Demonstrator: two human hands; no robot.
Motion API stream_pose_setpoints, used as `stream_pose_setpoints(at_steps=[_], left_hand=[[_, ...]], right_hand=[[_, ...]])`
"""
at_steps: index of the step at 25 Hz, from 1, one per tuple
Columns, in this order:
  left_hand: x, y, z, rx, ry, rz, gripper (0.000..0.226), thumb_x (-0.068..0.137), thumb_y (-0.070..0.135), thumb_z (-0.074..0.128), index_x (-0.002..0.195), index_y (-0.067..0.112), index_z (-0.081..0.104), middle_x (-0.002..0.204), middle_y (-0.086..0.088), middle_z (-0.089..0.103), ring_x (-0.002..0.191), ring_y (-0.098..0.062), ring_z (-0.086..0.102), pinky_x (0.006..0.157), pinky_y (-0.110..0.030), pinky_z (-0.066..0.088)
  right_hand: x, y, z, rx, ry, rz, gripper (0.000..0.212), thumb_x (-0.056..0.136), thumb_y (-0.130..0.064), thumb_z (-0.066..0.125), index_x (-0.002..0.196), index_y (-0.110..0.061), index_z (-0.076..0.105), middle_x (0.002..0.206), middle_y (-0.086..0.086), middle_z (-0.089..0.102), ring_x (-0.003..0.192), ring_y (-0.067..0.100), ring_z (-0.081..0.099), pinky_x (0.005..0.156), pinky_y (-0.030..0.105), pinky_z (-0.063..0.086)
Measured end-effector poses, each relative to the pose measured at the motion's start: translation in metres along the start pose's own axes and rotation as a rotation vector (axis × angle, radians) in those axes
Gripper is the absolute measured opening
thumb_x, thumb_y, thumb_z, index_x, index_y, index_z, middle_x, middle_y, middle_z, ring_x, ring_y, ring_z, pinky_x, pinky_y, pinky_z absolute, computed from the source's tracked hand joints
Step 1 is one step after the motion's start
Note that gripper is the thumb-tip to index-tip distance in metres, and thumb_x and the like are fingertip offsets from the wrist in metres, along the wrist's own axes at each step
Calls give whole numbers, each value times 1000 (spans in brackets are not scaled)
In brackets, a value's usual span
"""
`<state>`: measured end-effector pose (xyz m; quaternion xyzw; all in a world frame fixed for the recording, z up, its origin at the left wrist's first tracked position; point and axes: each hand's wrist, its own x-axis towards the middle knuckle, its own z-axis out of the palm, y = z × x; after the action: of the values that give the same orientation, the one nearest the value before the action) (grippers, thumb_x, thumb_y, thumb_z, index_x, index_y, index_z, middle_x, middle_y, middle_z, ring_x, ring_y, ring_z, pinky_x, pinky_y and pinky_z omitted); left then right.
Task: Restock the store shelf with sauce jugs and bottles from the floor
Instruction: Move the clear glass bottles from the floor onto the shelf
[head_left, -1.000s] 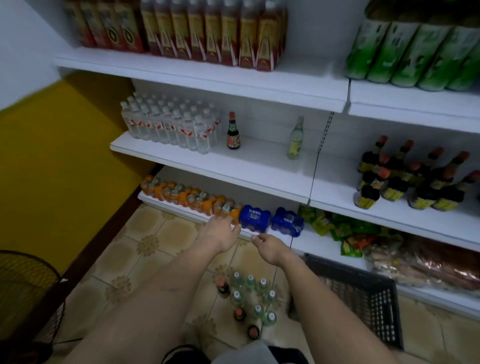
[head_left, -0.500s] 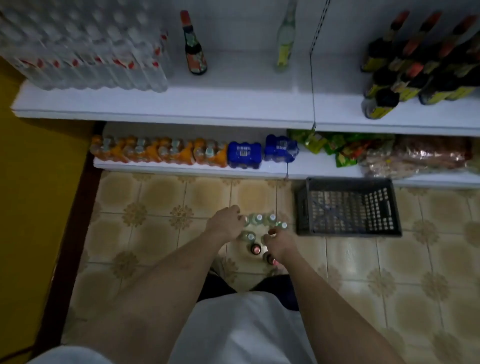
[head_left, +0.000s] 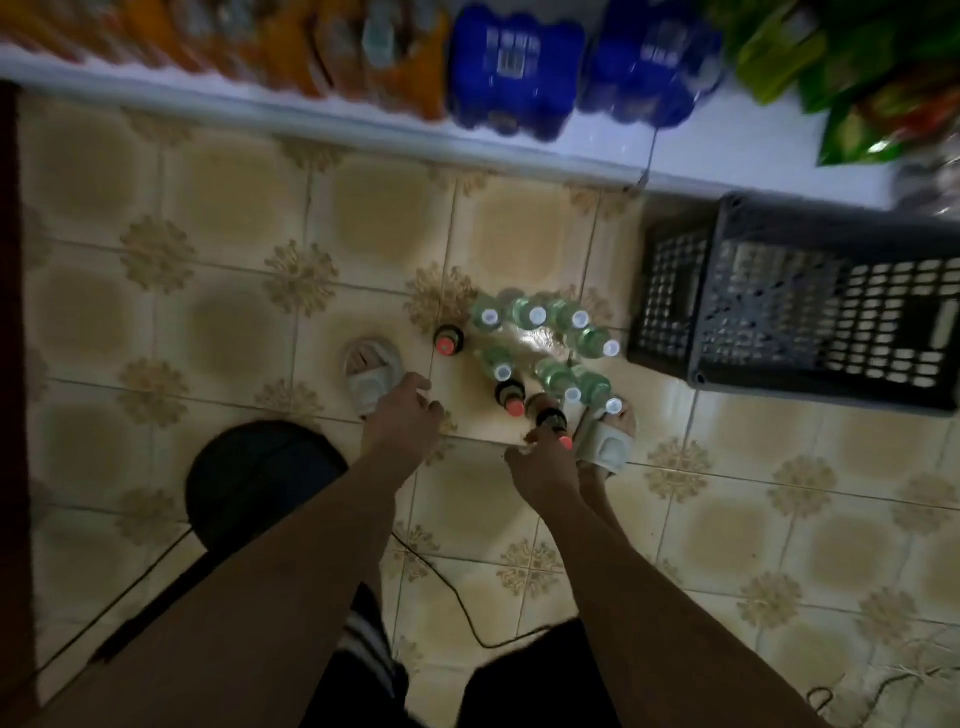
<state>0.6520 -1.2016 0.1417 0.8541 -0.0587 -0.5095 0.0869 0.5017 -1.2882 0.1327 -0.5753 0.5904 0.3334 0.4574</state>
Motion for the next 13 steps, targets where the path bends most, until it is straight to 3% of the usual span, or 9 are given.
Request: stream_pose_setpoints(at_steps=[5,10,13], left_hand=[[107,-31,79,49,-33,15,28,96,23,55,123,18,53,95,-3,66,88,-26,63,81,-38,54],[134,-43,111,35,-87,95,20,93,22,58,114,19,59,94,-5,70,80,-26,66,74,-39,58],[131,-52,108,136,-143,119,22,95,23,56,117,21,59,103,-1,70,81,-19,61,63,-27,47]], right_hand=[[121,31,57,-86,148,-26,66,92,-31,63,145,-14,28,123,19,62,112,38,61,79,36,42],[161,39,78,-95,210,-133,39,94,-24,61,129,-13,45,109,18,64,100,37,62,70,33,38],[164,38,79,-126,239,-206,32,94,-20,59,124,-10,51,104,19,64,96,37,62,71,36,43]])
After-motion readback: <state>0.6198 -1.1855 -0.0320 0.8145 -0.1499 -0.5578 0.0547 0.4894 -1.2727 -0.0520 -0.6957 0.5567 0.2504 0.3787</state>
